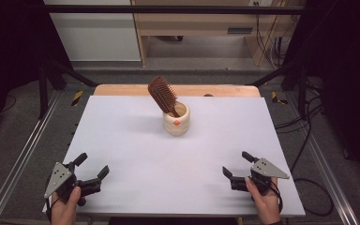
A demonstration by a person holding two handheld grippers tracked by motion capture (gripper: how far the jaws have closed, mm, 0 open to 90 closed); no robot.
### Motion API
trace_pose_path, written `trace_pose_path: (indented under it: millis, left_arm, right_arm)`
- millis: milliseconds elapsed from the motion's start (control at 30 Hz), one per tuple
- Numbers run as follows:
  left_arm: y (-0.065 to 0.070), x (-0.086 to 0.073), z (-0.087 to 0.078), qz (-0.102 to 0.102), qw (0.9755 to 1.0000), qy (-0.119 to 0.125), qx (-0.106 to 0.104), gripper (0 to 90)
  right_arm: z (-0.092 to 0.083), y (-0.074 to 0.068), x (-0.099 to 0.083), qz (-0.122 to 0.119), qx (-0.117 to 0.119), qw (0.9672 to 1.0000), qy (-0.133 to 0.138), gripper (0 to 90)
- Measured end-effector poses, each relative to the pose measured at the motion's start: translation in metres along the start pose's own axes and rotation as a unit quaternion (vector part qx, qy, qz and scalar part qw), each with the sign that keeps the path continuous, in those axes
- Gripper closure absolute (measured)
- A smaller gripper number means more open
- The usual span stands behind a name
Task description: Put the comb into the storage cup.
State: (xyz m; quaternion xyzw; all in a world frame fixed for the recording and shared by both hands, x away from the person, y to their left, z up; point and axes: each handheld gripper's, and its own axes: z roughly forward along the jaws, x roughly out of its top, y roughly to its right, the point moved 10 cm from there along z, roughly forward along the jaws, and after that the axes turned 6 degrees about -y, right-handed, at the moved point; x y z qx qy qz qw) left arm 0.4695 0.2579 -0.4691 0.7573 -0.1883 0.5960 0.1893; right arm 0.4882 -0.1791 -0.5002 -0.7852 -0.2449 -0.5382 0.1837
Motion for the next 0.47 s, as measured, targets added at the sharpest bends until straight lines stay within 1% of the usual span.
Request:
trace_pose_path:
  millis: [133,167,233,333,467]
  left_arm:
    - [0.013,-0.001,0.007,0.010,0.9998,-0.004,-0.015,2.1]
    - [0.018,-0.002,0.008,0.019,0.9996,-0.006,-0.021,2.1]
    - [0.022,-0.002,0.011,0.026,0.9993,-0.007,-0.025,2.0]
    - [0.027,0.000,0.015,0.031,0.9991,-0.005,-0.028,2.1]
    - [0.028,0.000,0.016,0.032,0.9992,-0.004,-0.025,2.0]
  right_arm:
    - [0.001,-0.001,0.001,-0.002,0.002,1.0000,0.005,5.0]
    - [0.001,-0.001,0.001,-0.002,0.003,1.0000,0.008,5.0]
    - [0.001,-0.002,0.002,0.001,0.003,0.9999,0.014,5.0]
    - [0.003,-0.003,0.003,-0.010,-0.001,0.9997,0.022,5.0]
    - [0.003,-0.001,0.004,-0.010,-0.005,0.9996,0.025,4.9]
